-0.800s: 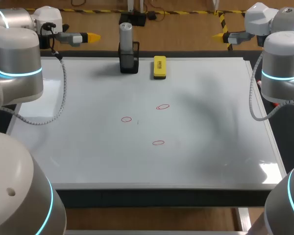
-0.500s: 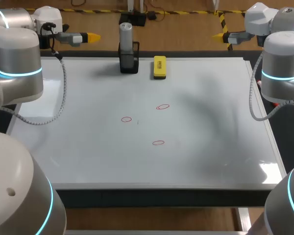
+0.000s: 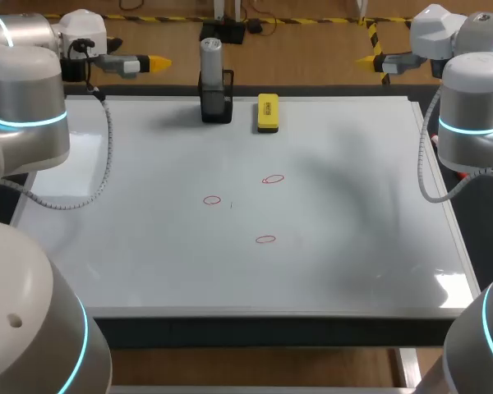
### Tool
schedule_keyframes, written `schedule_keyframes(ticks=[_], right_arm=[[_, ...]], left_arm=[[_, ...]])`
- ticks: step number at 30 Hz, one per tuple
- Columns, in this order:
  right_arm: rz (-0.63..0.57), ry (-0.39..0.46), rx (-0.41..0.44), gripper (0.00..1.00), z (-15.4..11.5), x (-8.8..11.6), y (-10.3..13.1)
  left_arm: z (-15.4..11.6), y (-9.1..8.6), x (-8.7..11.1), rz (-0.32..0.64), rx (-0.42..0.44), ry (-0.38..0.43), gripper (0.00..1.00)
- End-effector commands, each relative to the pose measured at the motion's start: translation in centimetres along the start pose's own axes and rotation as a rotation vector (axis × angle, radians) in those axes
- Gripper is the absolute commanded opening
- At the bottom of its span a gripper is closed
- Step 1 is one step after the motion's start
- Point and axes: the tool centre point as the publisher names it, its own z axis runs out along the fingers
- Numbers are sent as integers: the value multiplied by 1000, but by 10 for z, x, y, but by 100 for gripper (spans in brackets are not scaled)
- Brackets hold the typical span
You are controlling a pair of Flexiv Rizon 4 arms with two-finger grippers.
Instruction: Pick up the inspection probe, press it on each red-marked spot on the whiteboard one by one, put down the probe, pick up the eraser, and wipe off all the red marks.
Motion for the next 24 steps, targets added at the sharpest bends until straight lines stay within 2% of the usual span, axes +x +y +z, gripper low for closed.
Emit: schedule_keyframes(ticks=[1,8,12,18,24], right_arm=[[0,1,1,100,0,0,0],[0,1,1,100,0,0,0],[0,1,1,100,0,0,0],[0,1,1,100,0,0,0],[0,1,1,100,0,0,0]], left_arm=[[-1,4,-8,27,33,79,100],[8,0,-4,94,67,248,100],[13,-1,-6,119,82,320,100],[24,1,-9,138,113,460,100],[41,2,-3,165,123,591,100]])
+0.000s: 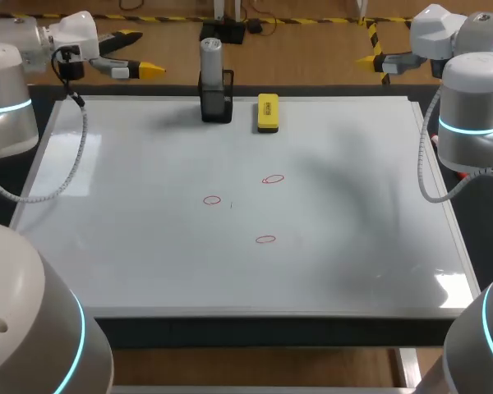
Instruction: Pick up the inspection probe, press it on each red-marked spot on the whiteboard one by one, put down the probe, pick up the eraser, and wipe off all the red marks.
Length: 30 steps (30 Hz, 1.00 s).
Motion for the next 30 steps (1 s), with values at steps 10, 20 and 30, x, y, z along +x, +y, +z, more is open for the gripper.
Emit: schedule_keyframes(ticks=[10,20,30], right_arm=[[0,1,1,100,0,0,0],[0,1,1,100,0,0,0],[0,1,1,100,0,0,0]], left_arm=[[49,15,-14,12,21,313,100],[74,24,-25,20,45,360,100],[100,26,-40,17,76,409,100]])
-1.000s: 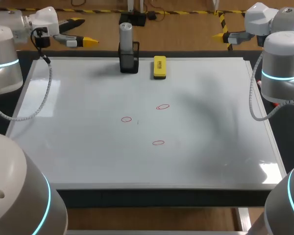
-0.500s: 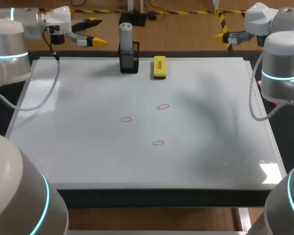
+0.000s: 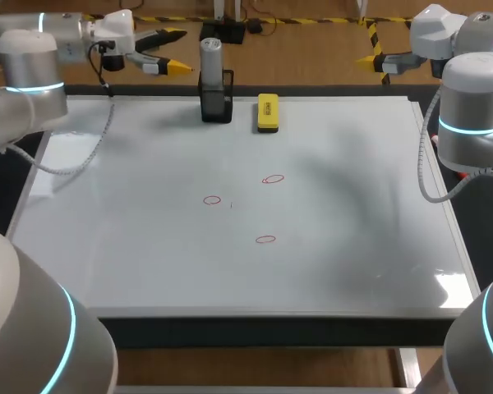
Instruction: Pick up the inspection probe, press it on each red-marked spot on the whiteboard one by one, put down the probe, pick up the eraser, and wipe off all the red marks.
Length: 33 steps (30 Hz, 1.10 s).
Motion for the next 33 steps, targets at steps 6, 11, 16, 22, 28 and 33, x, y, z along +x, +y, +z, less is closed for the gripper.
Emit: schedule_keyframes(ticks=[6,11,16,22,28,33], right_arm=[[0,1,1,100,0,0,0],[0,1,1,100,0,0,0],[0,1,1,100,0,0,0],[0,1,1,100,0,0,0],[0,1,1,100,0,0,0],[0,1,1,100,0,0,0]], left_arm=[[25,7,-10,-13,20,158,100],[35,7,-5,-14,20,135,100],[43,8,0,-18,36,104,100],[53,7,9,-12,33,73,100],[64,7,17,-11,28,60,100],[68,6,22,-9,32,49,100]])
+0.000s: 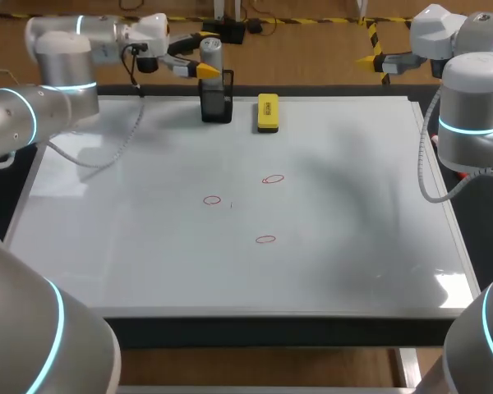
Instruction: Pick up the inspection probe, press it on each red-marked spot on the whiteboard one by one, put down the probe, pick up the eraser, and wipe off all the red marks.
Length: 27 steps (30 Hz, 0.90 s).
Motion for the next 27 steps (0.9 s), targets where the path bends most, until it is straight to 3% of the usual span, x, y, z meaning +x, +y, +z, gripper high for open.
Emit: schedule_keyframes(ticks=[1,13,17,19,20,23,24,25,27], right_arm=[[0,1,1,100,0,0,0],[0,1,1,100,0,0,0],[0,1,1,100,0,0,0],[0,1,1,100,0,0,0],[0,1,1,100,0,0,0],[0,1,1,100,0,0,0],[0,1,1,100,0,0,0],[0,1,1,100,0,0,0],[0,1,1,100,0,0,0]], left_arm=[[3,-4,12,5,-5,-71,100],[8,-4,20,5,8,-60,100],[6,-5,21,6,14,-55,88],[4,-4,20,7,14,-53,72],[3,-4,20,8,16,-48,71],[0,-5,19,17,16,-28,40],[0,-6,19,23,10,-18,24],[-1,-6,18,27,10,-11,0],[-1,-7,18,31,8,0,0]])
